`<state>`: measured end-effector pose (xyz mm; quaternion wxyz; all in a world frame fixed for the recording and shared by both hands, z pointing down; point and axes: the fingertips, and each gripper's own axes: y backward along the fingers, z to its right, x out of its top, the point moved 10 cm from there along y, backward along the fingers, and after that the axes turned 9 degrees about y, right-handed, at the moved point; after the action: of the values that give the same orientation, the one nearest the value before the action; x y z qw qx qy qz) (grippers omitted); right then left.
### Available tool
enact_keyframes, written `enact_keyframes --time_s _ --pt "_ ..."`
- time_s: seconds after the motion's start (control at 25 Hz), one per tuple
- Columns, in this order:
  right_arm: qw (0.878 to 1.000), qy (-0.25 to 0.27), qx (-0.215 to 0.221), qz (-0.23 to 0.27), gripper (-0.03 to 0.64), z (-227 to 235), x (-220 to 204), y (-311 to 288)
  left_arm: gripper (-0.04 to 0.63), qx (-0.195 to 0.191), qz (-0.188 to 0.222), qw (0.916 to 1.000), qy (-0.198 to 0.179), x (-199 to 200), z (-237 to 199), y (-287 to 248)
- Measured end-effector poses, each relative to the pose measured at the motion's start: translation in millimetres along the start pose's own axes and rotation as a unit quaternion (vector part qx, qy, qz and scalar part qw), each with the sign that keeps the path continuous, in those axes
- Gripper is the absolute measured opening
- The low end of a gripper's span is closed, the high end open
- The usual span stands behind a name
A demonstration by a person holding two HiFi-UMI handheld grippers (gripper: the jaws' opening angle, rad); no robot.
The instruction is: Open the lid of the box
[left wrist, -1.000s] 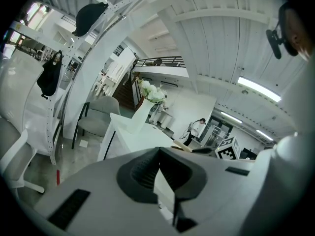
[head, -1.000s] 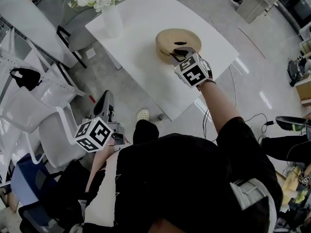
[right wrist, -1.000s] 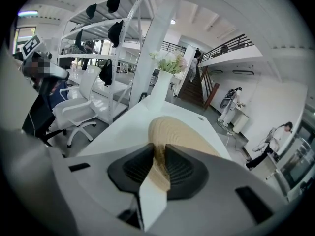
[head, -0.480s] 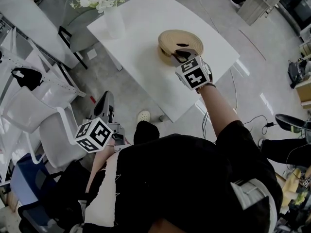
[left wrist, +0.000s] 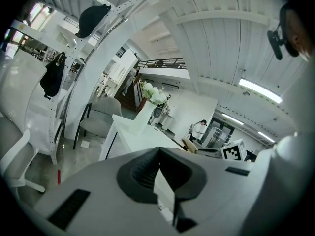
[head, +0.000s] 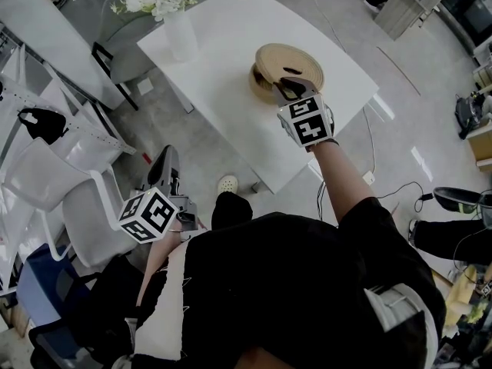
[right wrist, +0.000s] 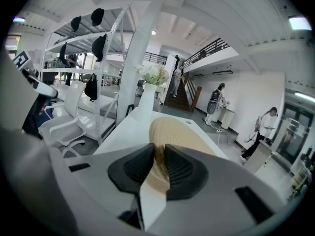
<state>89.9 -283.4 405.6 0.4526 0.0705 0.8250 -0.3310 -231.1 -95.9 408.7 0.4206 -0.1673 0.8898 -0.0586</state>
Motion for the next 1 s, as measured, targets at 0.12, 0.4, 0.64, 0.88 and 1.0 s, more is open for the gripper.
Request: enact_keyframes --time_s 0.12,0.4,0.64,0.88,1.0 --pt "1.0 -0.012 -0.01 0.003 0.075 1 1 4 0.011 0.0 0.002 1.0 0.001 1 0 1" --pt "0.999 -0.036 -0.023 0.012 0.072 4 -1 9 0.011 0.001 0.004 1.0 0.002 -1 -2 3" --pt "0.997 -0.063 -0.033 0.027 0.072 10 0 14 0.011 0.001 0.008 1.0 -0.001 0 3 4" --pt "0.995 -0.079 -0.038 0.038 0.072 17 2 19 0.011 -0.001 0.008 1.0 -0.002 -1 6 4" --pt "0.994 -0.09 -0.04 0.044 0.071 20 2 22 0.011 -0.003 0.008 1.0 -0.004 -2 8 5"
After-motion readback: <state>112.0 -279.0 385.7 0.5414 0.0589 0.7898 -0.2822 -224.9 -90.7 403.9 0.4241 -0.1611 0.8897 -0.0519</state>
